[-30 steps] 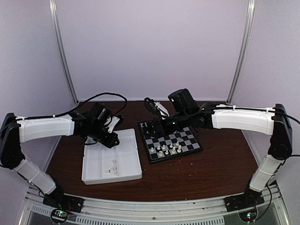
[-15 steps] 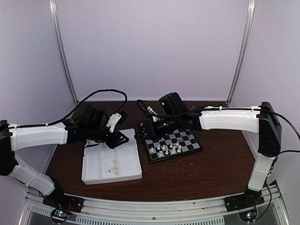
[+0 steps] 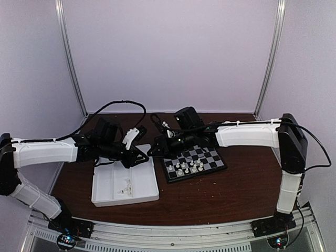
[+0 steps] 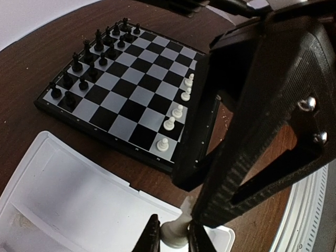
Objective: Set up the chess pieces on the board
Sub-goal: Place the chess piece on the chessboard.
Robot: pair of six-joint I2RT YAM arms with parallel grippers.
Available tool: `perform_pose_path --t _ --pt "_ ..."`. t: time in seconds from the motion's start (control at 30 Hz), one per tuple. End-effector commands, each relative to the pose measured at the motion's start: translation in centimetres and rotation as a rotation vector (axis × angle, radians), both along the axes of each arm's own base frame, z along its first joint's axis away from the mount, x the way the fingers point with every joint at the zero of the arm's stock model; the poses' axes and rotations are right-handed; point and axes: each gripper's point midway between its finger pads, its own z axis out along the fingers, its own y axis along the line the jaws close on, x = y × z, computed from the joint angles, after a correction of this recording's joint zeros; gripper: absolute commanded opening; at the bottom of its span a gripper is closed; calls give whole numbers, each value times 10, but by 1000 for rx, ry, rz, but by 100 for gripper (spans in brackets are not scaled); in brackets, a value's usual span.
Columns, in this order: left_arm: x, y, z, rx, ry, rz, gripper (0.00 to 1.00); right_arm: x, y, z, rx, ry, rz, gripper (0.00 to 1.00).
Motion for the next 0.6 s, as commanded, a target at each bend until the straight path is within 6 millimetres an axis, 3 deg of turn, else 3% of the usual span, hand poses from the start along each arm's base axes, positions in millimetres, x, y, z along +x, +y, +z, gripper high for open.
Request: perform_pose_path --t 0.0,0.57 --pt "-1 -10 7 -35 -32 -48 14 2 12 14 60 4 8 33" --pt "3 -8 6 -22 -54 -30 14 -4 14 7 68 79 24 28"
